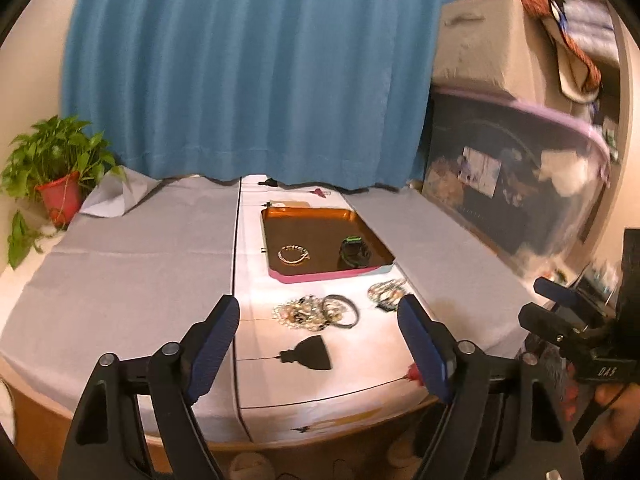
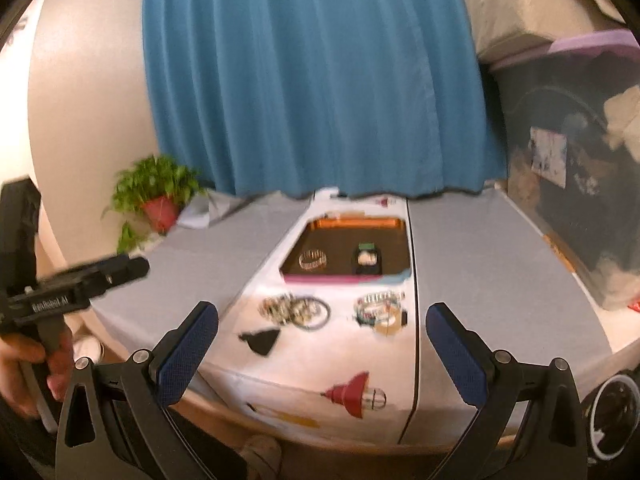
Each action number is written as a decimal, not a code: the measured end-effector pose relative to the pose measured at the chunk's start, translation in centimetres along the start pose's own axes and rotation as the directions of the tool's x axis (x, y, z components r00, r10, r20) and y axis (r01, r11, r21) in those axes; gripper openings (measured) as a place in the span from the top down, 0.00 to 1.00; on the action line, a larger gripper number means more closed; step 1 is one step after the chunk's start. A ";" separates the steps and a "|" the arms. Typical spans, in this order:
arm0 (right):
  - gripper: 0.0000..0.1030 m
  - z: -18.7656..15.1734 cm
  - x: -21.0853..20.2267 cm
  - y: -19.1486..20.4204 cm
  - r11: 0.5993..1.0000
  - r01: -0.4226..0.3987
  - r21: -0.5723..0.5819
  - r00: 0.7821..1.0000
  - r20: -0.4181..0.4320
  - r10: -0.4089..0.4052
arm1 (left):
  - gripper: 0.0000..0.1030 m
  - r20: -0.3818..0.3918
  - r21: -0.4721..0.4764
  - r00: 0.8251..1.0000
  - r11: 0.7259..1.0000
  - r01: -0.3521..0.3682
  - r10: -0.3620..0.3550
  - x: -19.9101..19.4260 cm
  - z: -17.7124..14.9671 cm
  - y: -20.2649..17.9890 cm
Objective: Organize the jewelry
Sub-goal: 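Withdraw both tools from the tray back over the table, then grasp the metal bangle with the right tool while the left tool grasps a black-and-white beaded bracelet, then lift the bangle with the right tool while the left tool carries the beaded bracelet toward the tray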
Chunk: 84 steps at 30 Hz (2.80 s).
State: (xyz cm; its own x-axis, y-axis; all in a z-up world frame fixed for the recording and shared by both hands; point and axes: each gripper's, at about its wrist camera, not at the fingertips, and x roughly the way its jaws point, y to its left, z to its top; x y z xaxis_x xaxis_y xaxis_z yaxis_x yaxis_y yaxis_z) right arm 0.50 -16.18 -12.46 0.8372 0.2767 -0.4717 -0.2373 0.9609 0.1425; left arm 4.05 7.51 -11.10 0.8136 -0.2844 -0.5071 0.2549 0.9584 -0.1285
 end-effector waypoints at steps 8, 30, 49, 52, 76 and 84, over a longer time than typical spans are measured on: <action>0.00 -2.5 6.6 -1.2 0.994 -0.110 -0.019 0.991 -0.085 0.108 | 0.43 -0.134 0.001 0.991 1.000 -0.009 0.009 6.2 -2.2 1.5; 0.16 -3.3 25.8 -2.3 0.975 -0.221 -0.001 0.914 -0.349 0.207 | 0.83 -0.355 -0.013 0.927 0.993 0.120 -0.117 23.5 -3.3 4.1; 0.38 -4.1 23.4 -0.4 0.986 -0.101 -0.133 0.957 -0.285 0.060 | 0.95 -0.193 -0.260 0.926 0.927 0.271 -0.325 17.4 -2.4 6.7; 0.38 -4.5 20.8 -0.5 0.988 -0.086 -0.131 0.966 -0.252 0.050 | 0.95 -0.198 -0.262 0.931 0.932 0.250 -0.305 16.1 -3.1 6.6; 0.27 -7.8 20.8 0.0 0.981 -0.025 -0.194 0.957 -0.289 -0.033 | 0.88 -0.298 0.038 0.952 0.998 -0.058 0.067 17.5 -7.1 5.5; 0.26 -7.8 20.9 0.1 0.982 -0.025 -0.189 0.956 -0.293 -0.032 | 0.78 -0.307 -0.010 0.952 1.000 -0.011 0.008 18.5 -6.4 5.8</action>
State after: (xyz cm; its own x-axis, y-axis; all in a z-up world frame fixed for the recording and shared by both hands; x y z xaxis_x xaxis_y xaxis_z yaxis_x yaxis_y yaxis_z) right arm 14.13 -10.26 -29.09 0.6634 0.2356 -0.7102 -0.3470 0.9378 -0.0131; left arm 17.28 7.95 -26.68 0.6159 -0.2558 -0.7451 0.2409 0.9617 -0.1310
